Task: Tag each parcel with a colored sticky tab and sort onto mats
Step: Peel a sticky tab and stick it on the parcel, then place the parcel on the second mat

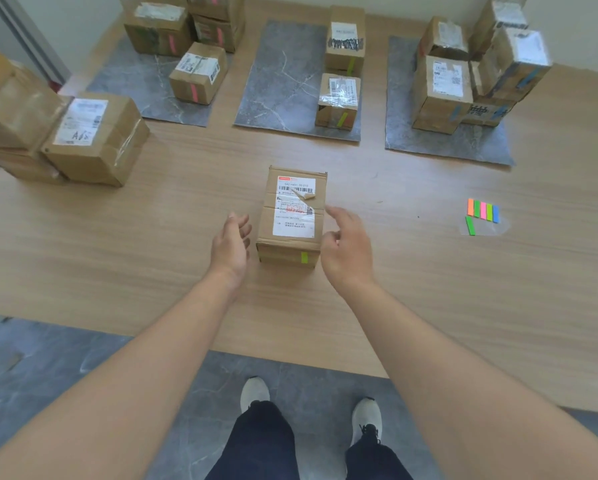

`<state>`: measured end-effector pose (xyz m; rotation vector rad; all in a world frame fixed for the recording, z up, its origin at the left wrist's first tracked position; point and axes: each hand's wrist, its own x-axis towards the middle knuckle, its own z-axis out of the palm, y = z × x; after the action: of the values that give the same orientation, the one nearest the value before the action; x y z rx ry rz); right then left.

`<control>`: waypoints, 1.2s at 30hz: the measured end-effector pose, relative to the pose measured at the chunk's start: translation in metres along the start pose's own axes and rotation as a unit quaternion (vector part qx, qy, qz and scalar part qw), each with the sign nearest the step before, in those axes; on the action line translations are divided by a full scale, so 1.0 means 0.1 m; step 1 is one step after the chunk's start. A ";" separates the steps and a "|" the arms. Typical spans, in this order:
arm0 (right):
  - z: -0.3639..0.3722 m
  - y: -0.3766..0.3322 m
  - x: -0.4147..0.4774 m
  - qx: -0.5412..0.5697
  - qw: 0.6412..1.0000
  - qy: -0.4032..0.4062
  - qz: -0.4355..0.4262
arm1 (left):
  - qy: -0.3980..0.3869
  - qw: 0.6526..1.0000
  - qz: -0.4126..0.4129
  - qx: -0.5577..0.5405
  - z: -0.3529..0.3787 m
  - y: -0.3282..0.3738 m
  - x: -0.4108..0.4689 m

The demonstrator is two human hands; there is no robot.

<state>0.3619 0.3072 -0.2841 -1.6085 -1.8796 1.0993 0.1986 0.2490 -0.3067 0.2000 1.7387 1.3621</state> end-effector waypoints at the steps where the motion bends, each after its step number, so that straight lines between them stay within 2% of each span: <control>1: 0.04 -0.04 0.00 0.057 0.996 0.003 0.070 | -0.013 1.000 -0.003 0.004 0.00 0.02 0.02; 2: 0.09 -0.07 0.01 0.107 0.984 -0.008 0.140 | -0.027 1.000 -0.008 0.006 0.00 0.04 0.04; 4: 0.17 -0.09 0.03 0.181 0.957 -0.038 0.223 | -0.054 0.998 -0.017 0.008 -0.01 0.05 0.08; 7: 0.27 -0.15 0.03 0.229 0.935 -0.054 0.266 | -0.088 0.996 -0.025 0.009 -0.04 0.11 0.10; 12: 0.36 -0.34 0.05 0.250 0.933 -0.025 0.259 | -0.112 0.994 -0.004 0.013 -0.12 0.32 0.17; 19: 0.27 -0.72 0.15 0.266 0.942 0.016 0.203 | -0.126 0.992 0.032 0.007 -0.08 0.76 0.21; 26: 0.02 -0.97 0.59 0.287 0.942 0.016 0.174 | -0.107 0.993 0.046 0.009 0.16 1.20 0.30; 36: -0.11 -1.13 1.60 0.287 0.943 -0.066 0.157 | -0.056 0.996 0.058 0.032 0.55 1.61 0.87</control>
<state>0.2628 0.4624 -0.2155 -1.5287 -1.2130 1.7314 0.1264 0.4018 -0.2173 0.4123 1.6995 1.3524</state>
